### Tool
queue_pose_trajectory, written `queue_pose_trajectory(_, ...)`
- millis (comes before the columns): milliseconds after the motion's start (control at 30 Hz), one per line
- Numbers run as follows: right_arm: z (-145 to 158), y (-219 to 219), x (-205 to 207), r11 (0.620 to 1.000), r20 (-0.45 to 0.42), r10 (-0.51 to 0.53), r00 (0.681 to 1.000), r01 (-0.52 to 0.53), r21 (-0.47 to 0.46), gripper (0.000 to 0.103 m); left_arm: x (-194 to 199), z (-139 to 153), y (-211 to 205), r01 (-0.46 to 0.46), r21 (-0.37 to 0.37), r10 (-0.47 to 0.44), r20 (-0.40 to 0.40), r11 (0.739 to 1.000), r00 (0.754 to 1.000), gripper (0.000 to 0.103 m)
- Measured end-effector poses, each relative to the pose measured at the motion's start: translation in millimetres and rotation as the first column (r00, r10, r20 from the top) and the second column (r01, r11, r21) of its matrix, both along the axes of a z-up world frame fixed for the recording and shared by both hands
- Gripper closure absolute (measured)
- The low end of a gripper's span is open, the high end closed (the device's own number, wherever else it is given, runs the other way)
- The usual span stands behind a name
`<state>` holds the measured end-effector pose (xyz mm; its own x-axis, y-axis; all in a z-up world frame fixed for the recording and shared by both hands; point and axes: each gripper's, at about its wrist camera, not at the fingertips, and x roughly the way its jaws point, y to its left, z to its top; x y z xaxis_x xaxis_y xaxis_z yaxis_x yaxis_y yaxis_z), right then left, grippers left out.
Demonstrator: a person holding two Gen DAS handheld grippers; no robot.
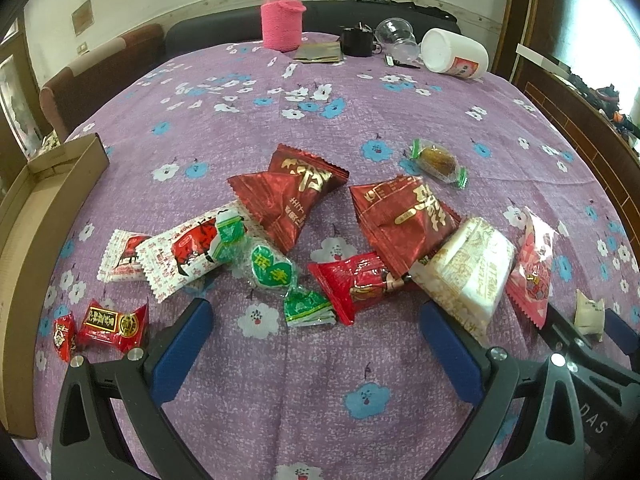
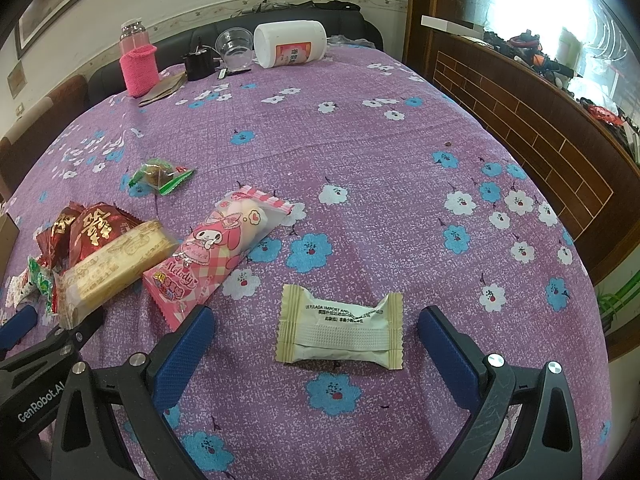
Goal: Organize snacks
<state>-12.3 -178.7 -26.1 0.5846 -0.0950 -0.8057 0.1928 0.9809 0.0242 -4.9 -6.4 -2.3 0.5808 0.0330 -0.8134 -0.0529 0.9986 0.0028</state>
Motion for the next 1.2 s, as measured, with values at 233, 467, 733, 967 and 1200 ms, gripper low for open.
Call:
queue_pose_trajectory(233, 1.2, 0.5, -0.1, 1.000, 0.000, 0.000, 1.000, 0.000, 0.001, 0.001, 3.9, 5.0, 4.4, 0.095, -0.006, -0.095, -0.085, 0.995, 0.992, 0.000)
queue_pose_trajectory(467, 3.9, -5.0, 4.7, 0.999, -0.045, 0.031, 0.999, -0.030, 0.018, 0.001, -8.8, 6.0, 0.4, 0.191, -0.016, -0.191, -0.164, 0.982, 0.968, 0.000)
queue_pose_trajectory(733, 6.9, -2.9, -6.9, 0.999, -0.062, 0.034, 0.998, -0.033, 0.017, 0.001, -64.2, 48.2, 21.2, 0.278, -0.155, -0.286, -0.026, 0.948, 0.958, 0.000)
queue_pose_trajectory(967, 26.1, -17.7, -34.1, 0.998, -0.001, -0.068, 0.998, 0.068, 0.004, 0.006, -147.2, 140.3, 90.9, 0.337, -0.100, -0.261, 0.443, 0.936, 0.858, 0.000)
queue_pose_trajectory(1200, 106.1, 15.3, -88.6, 0.998, 0.307, -0.001, 0.952, 0.020, -0.059, 0.006, -152.7, 164.3, 189.7, 0.180, -0.168, -0.089, 0.440, 0.969, 0.893, 0.000)
